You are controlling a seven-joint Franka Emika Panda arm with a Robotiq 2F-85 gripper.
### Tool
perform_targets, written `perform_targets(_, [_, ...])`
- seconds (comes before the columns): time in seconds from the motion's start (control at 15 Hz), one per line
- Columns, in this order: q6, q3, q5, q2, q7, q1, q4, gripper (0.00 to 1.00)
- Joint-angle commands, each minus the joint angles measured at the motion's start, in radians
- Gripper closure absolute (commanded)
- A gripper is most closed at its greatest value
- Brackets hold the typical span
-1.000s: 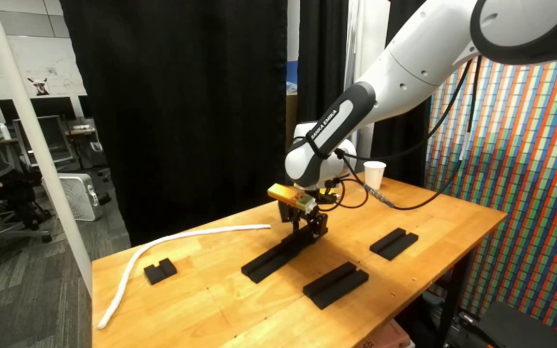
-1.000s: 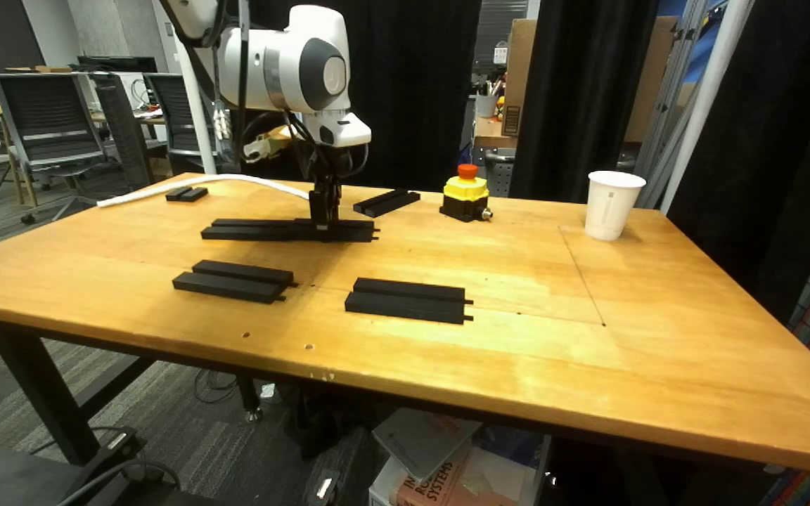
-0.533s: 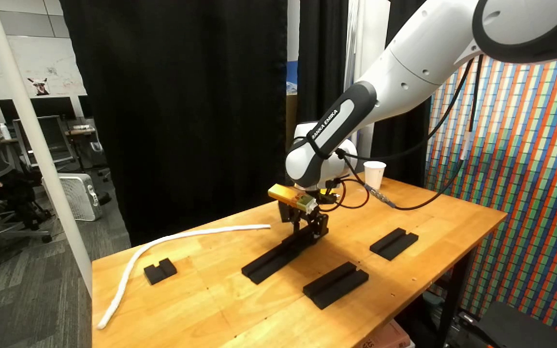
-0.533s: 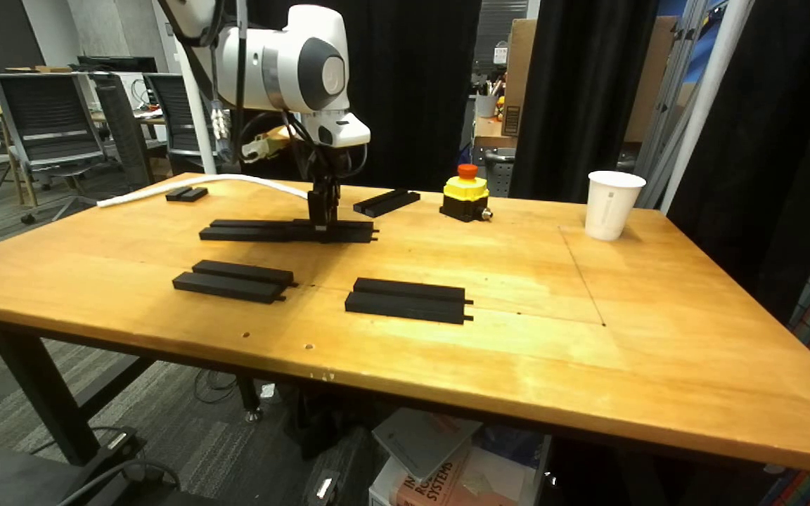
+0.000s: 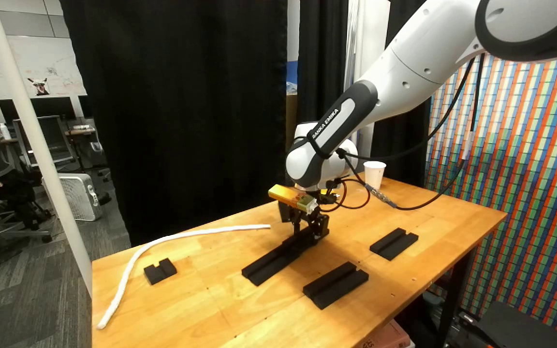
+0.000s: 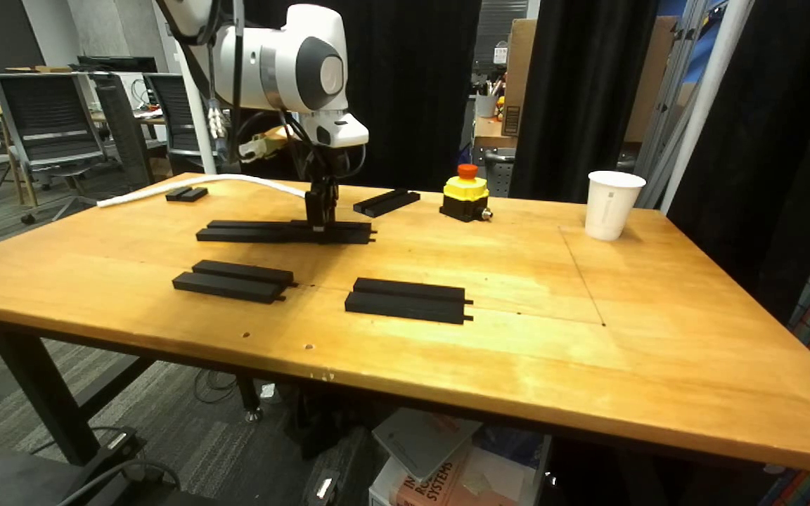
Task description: Connect four black pieces together
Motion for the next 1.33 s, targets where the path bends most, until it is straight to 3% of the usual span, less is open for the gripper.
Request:
perform_targets(0.0, [-0.024,0.015,0.038,-0.025,-0.015,-0.007,-0.027,0.55])
perform_targets(1.27, [-0.020,0.020,0.076,-0.033,-0.017,-0.008,-0.042,0.55])
